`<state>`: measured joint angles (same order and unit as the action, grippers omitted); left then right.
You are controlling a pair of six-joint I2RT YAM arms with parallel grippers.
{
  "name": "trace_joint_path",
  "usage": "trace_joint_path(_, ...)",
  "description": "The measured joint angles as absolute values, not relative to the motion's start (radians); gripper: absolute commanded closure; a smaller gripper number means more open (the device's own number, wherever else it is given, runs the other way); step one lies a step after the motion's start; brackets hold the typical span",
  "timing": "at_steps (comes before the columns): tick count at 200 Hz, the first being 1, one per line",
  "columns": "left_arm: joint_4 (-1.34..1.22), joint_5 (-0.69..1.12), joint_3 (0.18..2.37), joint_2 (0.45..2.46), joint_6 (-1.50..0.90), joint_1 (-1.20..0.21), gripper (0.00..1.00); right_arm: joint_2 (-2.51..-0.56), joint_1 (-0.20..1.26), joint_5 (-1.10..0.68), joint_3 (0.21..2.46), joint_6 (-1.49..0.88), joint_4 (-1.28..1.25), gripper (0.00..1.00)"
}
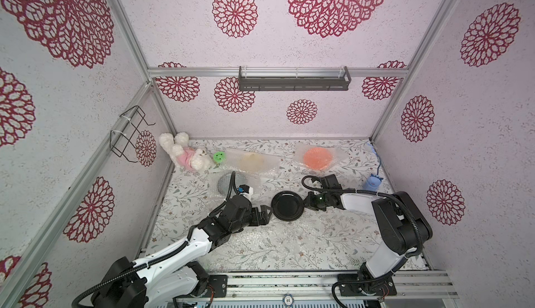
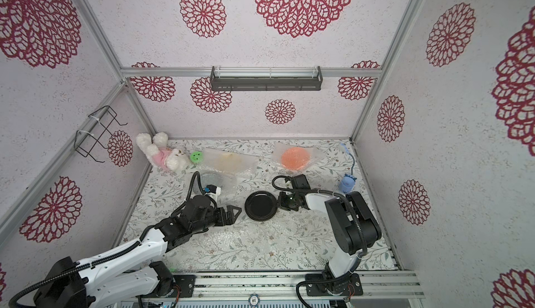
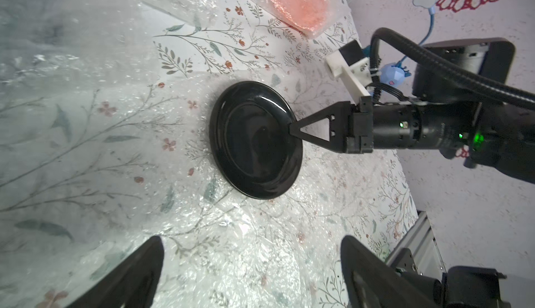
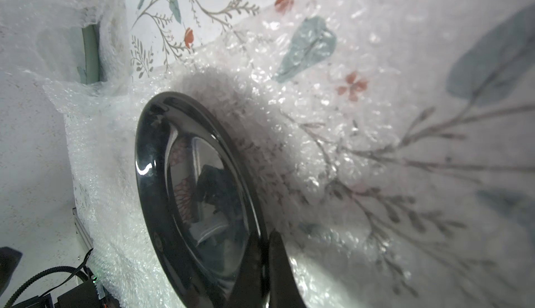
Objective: Unpack dinner plates from bubble wrap
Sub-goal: Pick up the plate from the bubble wrap, then place the plate at the center of the board.
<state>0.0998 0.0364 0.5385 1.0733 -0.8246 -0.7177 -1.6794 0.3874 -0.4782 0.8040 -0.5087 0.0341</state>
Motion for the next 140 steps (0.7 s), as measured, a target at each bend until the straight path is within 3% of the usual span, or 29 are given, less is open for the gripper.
trace_joint_path(77,0.081,0.076,0.483,1.138,-0.888,-0.613,0.03,-1.529,0.350,-0.495,0.893,-0.526,0.172,1.00)
trace_joint_path(140,0.010,0.165,0.469,1.168,-0.910,-0.591,0.03,-1.582,0.193,-0.487,1.058,-0.651,0.171,1.00)
